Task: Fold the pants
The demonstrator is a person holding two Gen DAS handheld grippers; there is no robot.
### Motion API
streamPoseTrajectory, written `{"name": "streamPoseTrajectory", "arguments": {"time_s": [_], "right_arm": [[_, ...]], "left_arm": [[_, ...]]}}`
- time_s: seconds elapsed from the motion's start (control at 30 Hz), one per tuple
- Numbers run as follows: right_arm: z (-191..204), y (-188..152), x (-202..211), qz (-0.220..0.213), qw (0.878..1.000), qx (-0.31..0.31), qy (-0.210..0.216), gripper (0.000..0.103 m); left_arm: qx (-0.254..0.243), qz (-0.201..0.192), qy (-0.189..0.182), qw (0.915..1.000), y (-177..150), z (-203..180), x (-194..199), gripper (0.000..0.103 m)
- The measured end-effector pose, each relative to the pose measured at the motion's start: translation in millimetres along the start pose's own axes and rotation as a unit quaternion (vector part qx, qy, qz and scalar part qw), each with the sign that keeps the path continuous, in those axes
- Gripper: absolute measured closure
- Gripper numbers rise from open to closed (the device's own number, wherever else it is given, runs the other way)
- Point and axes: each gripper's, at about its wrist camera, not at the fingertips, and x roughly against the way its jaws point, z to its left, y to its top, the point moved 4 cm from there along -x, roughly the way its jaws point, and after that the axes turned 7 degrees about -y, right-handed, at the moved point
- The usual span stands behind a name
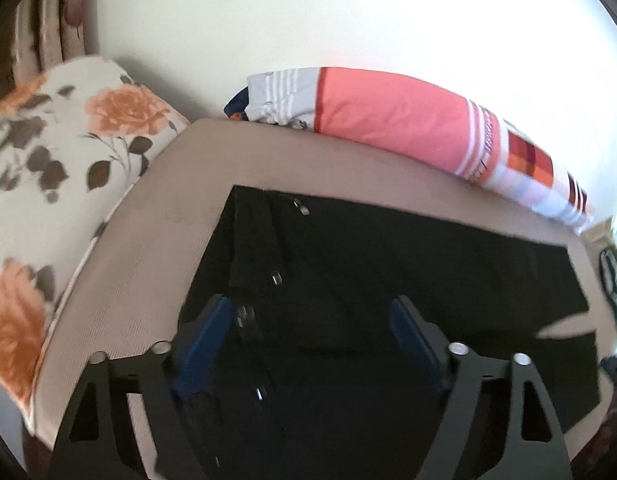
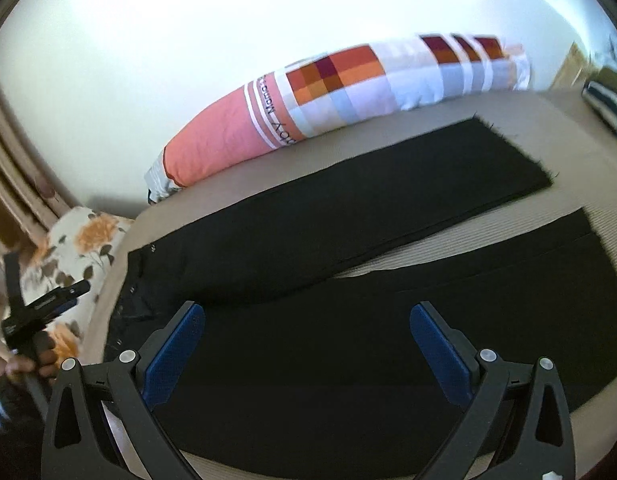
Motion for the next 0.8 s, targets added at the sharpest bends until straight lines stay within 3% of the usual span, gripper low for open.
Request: {"name": "streamPoseTrajectory", "arguments": {"time_s": [0.13, 0.33, 0.47, 0.8], "right_arm": [[6.3, 5.4, -20.2, 0.014, 1.0, 0.004, -0.02, 0.0], [21.0, 4.2, -53.5, 0.05, 0.998, 0.007, -0.036, 0.0], [34.7, 4.6, -73.8, 0.067, 0.996, 0.02, -0.047, 0.0], [57.9, 7.4, -106.9, 0.094, 0.993, 0.039, -0.056, 0.0]], "left_arm": [[0.046, 0.028, -0.068, 0.9962, 29.7, 39.5, -35.8, 0.047], [0.122, 0.07, -0.144, 0.9795, 54.5, 90.0, -94.5, 0.07], [0.152, 0.083, -0.173, 0.9696, 64.6, 112.7, -120.5, 0.072], [0.142, 0.105, -0.256, 0.9505, 77.7, 133.9, -163.3, 0.072]]}}
